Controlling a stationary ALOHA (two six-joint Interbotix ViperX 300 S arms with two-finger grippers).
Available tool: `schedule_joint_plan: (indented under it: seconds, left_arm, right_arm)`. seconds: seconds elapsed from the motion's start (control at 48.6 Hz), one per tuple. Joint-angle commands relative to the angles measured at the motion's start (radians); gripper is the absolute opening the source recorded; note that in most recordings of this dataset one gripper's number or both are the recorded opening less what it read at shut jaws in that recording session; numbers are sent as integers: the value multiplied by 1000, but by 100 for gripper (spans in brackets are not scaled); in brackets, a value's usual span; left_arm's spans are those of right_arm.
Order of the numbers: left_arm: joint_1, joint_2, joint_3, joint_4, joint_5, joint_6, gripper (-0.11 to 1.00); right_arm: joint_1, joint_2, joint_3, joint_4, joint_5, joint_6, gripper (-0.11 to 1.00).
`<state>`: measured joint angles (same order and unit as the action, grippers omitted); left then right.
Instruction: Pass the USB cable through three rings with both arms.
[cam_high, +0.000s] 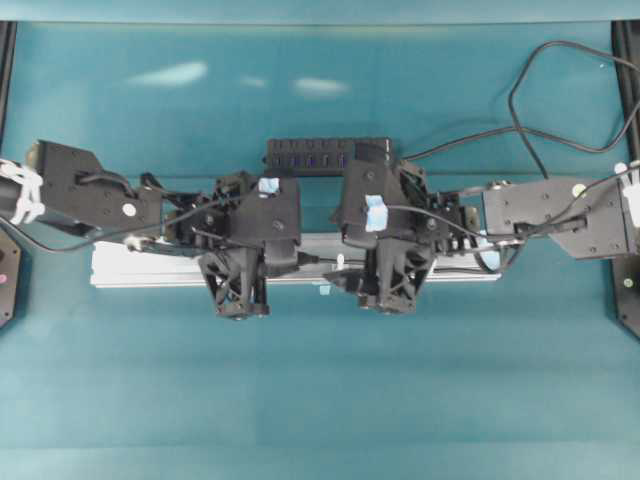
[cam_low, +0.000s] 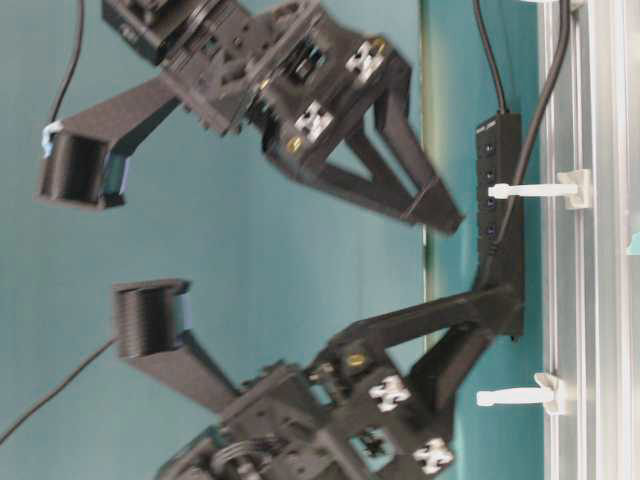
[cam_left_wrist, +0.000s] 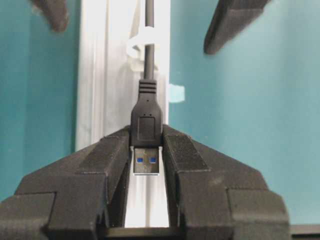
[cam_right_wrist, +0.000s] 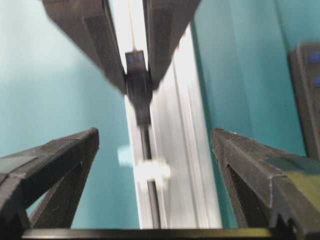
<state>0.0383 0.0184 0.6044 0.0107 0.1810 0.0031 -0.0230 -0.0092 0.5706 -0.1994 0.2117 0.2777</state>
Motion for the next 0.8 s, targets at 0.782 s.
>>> schedule_joint_plan:
  seconds: [0.782]
  left_arm:
    - [-2, -66, -32, 2, 20, 5, 21]
  right_arm:
    - [6, 92, -74, -3, -23, -6, 68]
